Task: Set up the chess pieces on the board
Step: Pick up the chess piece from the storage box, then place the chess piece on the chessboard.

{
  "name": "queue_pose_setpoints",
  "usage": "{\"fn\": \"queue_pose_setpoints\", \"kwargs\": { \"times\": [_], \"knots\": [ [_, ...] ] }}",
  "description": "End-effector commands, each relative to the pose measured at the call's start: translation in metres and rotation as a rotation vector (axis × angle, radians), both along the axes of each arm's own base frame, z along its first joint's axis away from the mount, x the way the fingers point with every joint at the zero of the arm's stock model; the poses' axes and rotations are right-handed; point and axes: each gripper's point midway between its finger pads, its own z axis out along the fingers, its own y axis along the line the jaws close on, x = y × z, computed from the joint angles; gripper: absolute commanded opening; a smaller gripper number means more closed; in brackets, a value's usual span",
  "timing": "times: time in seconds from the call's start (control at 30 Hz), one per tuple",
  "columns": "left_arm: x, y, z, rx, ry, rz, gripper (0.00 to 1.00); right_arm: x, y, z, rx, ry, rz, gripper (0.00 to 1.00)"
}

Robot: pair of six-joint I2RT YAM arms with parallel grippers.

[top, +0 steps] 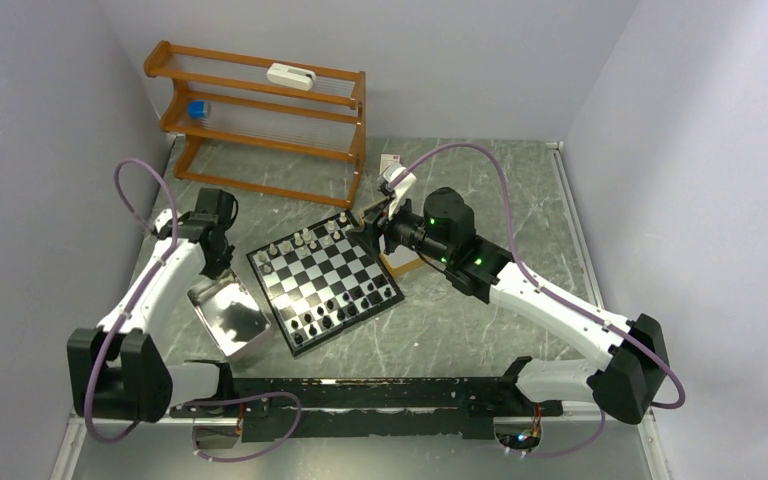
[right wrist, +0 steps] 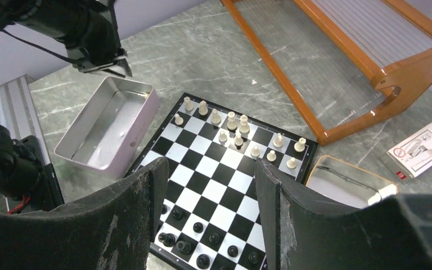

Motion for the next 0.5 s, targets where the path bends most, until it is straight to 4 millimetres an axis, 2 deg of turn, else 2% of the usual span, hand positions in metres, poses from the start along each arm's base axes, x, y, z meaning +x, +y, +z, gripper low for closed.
{"fn": "queue_pose_setpoints", "kwargs": {
  "times": [0.0, 0.1, 0.13, 0.2, 0.37, 0.47],
  "knots": [
    [0.047, -0.021, 0.052, 0.052, -0.192, -0.464, 0.05, 0.006, -0.002, 0.007, 0.025, 0.014, -0.049, 0.62],
    [0.068, -0.048, 0.089, 0.090, -0.357, -0.760, 0.05, 0.008, -0.001, 0.004, 0.034, 0.045, -0.064, 0.62],
    [0.072, -0.065, 0.099, 0.075, -0.422, -0.870, 0.05, 0.009, 0.000, 0.002, 0.036, 0.057, -0.067, 0.63],
    [0.075, -0.085, 0.117, 0.081, -0.524, -1.011, 0.05, 0.012, 0.001, 0.002, 0.050, 0.083, -0.070, 0.63],
    [0.065, -0.130, 0.134, 0.063, -0.563, -1.349, 0.05, 0.015, 0.012, 0.006, 0.109, 0.182, -0.033, 0.63],
    [0.049, -0.159, 0.140, 0.062, -0.612, -1.509, 0.05, 0.013, 0.020, 0.013, 0.146, 0.222, 0.000, 0.63]
  ]
}}
